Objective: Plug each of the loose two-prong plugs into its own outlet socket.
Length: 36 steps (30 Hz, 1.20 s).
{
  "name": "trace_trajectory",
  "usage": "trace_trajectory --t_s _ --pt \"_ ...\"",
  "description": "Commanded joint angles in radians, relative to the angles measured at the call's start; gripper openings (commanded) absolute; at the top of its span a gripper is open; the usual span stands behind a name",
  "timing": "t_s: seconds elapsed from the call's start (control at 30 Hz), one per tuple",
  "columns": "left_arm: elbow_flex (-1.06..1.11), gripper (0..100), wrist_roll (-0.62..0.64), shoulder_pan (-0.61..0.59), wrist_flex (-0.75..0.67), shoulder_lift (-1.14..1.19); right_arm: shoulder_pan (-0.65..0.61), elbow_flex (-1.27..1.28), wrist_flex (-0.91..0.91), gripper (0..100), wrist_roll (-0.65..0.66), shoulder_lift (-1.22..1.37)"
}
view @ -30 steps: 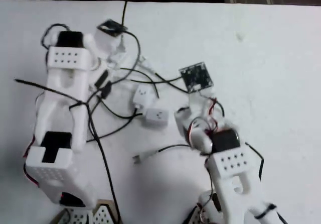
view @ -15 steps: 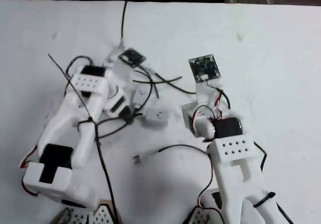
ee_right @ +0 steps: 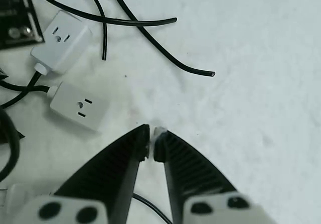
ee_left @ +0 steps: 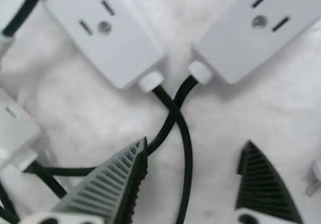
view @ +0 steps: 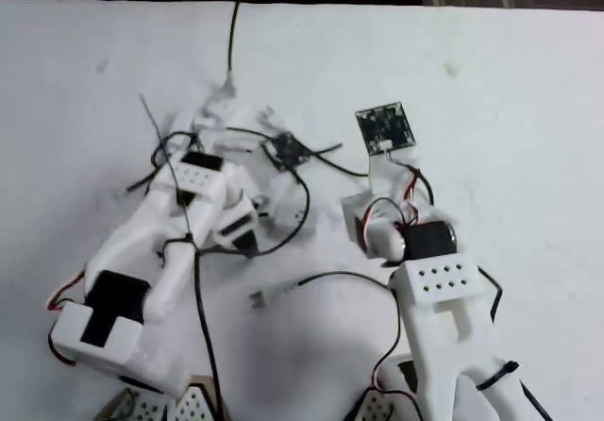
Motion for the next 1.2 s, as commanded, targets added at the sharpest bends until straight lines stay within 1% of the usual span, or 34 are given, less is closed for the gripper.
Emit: trace_trajectory --t_s 0.0,0.1,0.3,0.47,0.53,0.63,0.83,0.97,1.17 --pt "0.017 21 -0.02 0.012 -0.006 -0.059 0.005 -0.046 -0.016 2.2 0.012 0.002" --pt "0.034 17 -0.017 0.01 0.015 -0.059 0.005 -0.046 -0.016 2.2 0.012 0.002" --pt "0.04 12 -0.014 0.01 0.129 -0.059 0.005 -0.046 -0.016 2.2 0.012 0.002" --pt "0.028 2 -0.009 0.012 0.178 -0.074 0.005 -0.046 -0.016 2.2 0.011 -0.001" --pt "0.028 2 0.018 0.01 0.178 -0.11 0.005 -0.046 -0.016 2.2 0.011 -0.001" --pt "0.034 2 0.052 0.01 0.198 -0.225 0.005 -0.046 -0.016 2.2 0.009 -0.001" --pt "0.034 2 0.063 0.008 0.344 -0.59 0.005 -0.046 -0.016 2.2 0.008 -0.001" --pt "0.034 2 0.092 0.004 0.442 -0.809 0.005 -0.046 -0.016 2.2 0.008 -0.002" --pt "0.034 2 0.097 0.002 0.554 -1.033 0.005 -0.046 -0.016 2.2 0.008 -0.002"
